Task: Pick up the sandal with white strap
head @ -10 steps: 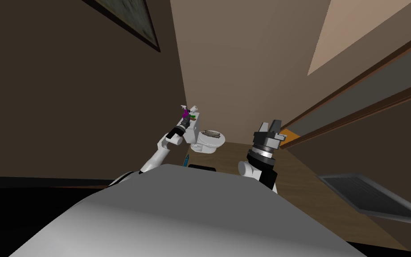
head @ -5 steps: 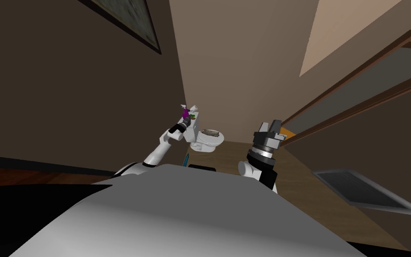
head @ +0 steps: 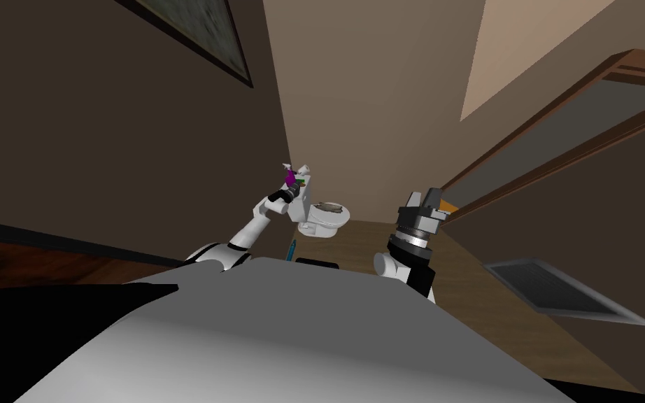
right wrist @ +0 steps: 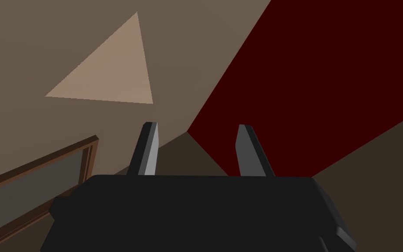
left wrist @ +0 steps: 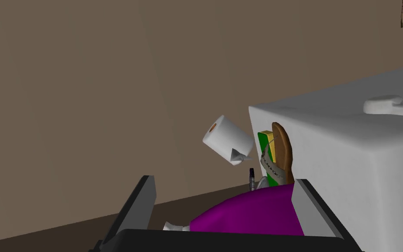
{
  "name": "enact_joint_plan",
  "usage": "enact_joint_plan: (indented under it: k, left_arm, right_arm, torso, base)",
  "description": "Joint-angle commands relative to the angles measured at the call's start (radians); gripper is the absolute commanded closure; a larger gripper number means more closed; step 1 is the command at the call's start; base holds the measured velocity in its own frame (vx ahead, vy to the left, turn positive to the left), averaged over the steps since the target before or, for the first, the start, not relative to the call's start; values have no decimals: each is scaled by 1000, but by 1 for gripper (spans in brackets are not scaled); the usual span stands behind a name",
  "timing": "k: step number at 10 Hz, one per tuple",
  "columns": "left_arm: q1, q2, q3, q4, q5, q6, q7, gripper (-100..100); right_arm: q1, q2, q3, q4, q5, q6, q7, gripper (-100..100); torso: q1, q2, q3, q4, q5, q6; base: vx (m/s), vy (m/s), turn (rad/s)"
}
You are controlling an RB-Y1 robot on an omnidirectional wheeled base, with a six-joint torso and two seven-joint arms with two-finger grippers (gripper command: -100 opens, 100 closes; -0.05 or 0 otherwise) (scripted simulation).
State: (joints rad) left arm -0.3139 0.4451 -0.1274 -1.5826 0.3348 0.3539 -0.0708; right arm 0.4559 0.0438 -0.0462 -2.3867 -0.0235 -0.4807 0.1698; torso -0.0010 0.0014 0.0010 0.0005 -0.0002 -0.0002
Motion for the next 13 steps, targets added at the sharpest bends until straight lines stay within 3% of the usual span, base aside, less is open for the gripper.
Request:
enact_joint_plan:
  k: [1, 2, 4, 7, 9, 10, 13]
  left_arm:
    - [-33, 11, -4, 33, 8, 50, 1, -100]
    - [-71, 33, -13, 69, 21, 80, 2, -100]
    - [-90, 33, -13, 92, 21, 120, 2, -100]
    - [-190, 74, -30, 195, 43, 213, 9, -100]
    - [-200, 74, -30, 210, 43, 255, 9, -100]
    - [-248, 93, -39, 252, 52, 298, 15, -100]
    - [-304, 112, -47, 328, 60, 382, 21, -100]
  right_arm:
    - [0, 0, 0, 0, 0, 0, 0, 0]
    - [0, 0, 0, 0, 0, 0, 0, 0]
    - [0, 0, 0, 0, 0, 0, 0, 0]
    - [0, 0, 0, 0, 0, 0, 0, 0]
    - [0, 0, 0, 0, 0, 0, 0, 0]
    - [0, 0, 0, 0, 0, 0, 0, 0]
    - [0, 0, 0, 0, 0, 0, 0, 0]
  torso:
    - [0, 0, 0, 0, 0, 0]
    - [0, 0, 0, 0, 0, 0]
    - [0, -1, 0, 0, 0, 0]
    - [0, -1, -1, 0, 0, 0]
    - [0, -2, -1, 0, 0, 0]
    - [1, -2, -1, 0, 0, -1]
    - [0, -3, -2, -1, 0, 0]
  base:
    - [-32, -19, -32]
    - [-32, -18, -58]
    - [-16, -15, -11]
    - [-11, -24, -45]
    - [-1, -17, -12]
    - [8, -21, -49]
    - [19, -23, -39]
